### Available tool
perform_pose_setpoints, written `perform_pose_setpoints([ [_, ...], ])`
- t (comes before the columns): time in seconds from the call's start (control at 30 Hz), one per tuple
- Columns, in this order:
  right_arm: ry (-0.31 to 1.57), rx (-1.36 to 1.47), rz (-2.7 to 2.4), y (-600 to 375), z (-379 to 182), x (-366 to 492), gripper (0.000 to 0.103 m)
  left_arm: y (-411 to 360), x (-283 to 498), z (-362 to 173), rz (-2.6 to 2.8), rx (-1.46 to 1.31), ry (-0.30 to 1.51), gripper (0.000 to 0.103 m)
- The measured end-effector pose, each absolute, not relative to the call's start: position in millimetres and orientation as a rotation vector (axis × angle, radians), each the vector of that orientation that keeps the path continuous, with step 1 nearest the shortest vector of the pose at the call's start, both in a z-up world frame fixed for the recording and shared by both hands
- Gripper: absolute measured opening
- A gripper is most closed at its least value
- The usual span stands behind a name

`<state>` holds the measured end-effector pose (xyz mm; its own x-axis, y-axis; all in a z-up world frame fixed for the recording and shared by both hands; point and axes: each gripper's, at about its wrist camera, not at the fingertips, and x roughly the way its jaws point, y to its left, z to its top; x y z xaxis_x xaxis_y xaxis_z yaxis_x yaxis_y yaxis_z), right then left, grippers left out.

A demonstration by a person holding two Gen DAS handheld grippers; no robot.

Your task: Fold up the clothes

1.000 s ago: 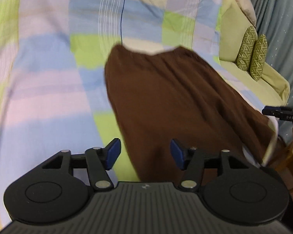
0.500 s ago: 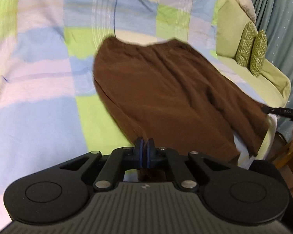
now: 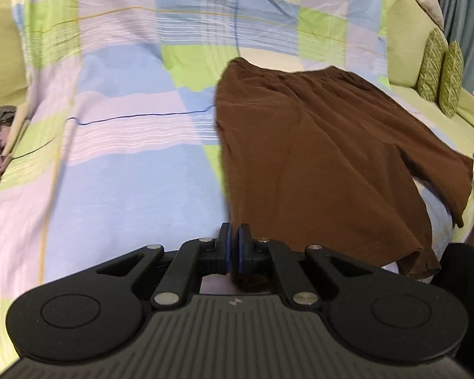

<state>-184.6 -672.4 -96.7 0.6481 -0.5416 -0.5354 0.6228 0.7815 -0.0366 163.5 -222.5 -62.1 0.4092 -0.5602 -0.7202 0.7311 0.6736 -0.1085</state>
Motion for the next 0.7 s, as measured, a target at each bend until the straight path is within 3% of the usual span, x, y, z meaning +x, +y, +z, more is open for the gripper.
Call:
perform_pose_setpoints([
  [0.13, 0.481, 0.107, -0.474, -600.9, -60.8, -176.9, 0.03, -206.1, 159.2, -52.7, -0.83, 0.219, 0.772, 0.007],
  [0.3, 0.47, 0.057, -0.203, -516.7, -44.5, -144.7, 0.033, -187.2, 155.0, -49.9, -0.824, 0.232, 0.743, 0.033],
  [0.43, 0.514, -0.203, 0.132, -391.4, -50.1, -89.6, 0.036, -180.5, 152.3, -52.4, -0.849, 0.24, 0.739, 0.043],
  [0.57, 0.567, -0.446, 0.194, -330.9, -72.3, -61.8, 0.042, -175.0, 151.0, -56.0, -0.918, 0.183, 0.758, 0.057],
  [0.7, 0.608, -0.373, 0.186, -342.0, -73.6, -52.5, 0.05, -188.7, 164.4, -70.4, -0.965, 0.082, 0.797, 0.058],
])
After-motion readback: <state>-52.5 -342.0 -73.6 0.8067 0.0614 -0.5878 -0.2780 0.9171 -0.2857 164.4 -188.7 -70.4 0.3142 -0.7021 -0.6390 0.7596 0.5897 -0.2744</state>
